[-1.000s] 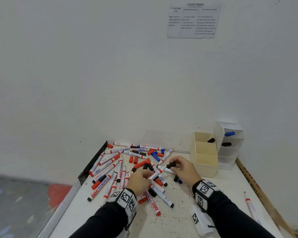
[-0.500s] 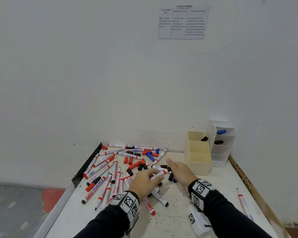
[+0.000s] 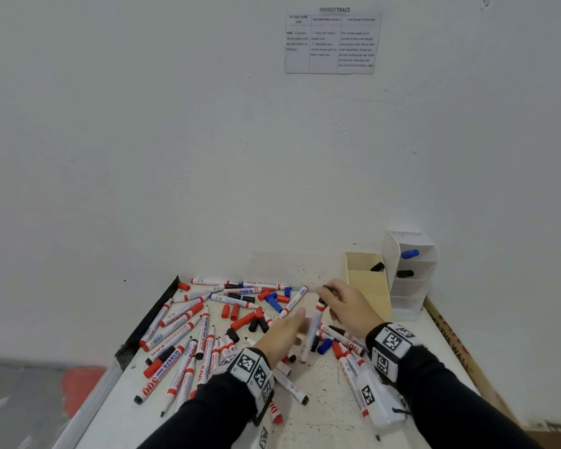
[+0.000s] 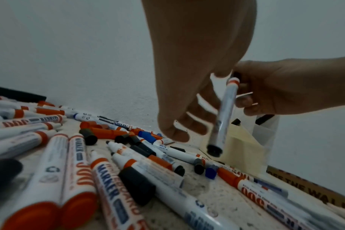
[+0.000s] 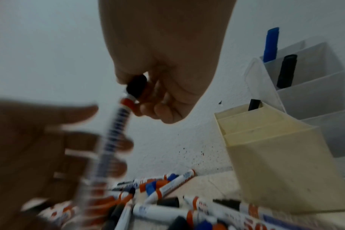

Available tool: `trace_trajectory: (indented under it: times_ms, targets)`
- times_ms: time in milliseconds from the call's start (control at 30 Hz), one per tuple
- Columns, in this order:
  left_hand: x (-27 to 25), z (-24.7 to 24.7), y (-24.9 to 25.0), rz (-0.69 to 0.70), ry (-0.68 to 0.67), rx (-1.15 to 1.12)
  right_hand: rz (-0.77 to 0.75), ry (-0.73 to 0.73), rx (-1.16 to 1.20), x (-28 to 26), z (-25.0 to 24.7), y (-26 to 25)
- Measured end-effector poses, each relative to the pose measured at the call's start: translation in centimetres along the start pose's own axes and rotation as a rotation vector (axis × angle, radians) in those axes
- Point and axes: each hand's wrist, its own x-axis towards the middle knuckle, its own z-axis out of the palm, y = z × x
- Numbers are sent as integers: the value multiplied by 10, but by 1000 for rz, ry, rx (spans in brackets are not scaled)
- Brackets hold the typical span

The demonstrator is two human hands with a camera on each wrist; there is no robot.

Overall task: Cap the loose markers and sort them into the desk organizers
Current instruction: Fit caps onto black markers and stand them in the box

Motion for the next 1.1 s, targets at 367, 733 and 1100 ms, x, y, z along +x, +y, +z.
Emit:
trace_trajectory:
  times_ms: [367, 733, 1100]
  targets:
    - [54, -17, -36, -105, 136, 859, -62, 638, -221, 59, -76, 9]
    - [63, -14, -34, -72, 64, 1187, 60, 532, -388, 71, -61, 52]
    - [58, -15, -28, -95, 269, 789, 133, 346, -538, 53, -31, 41]
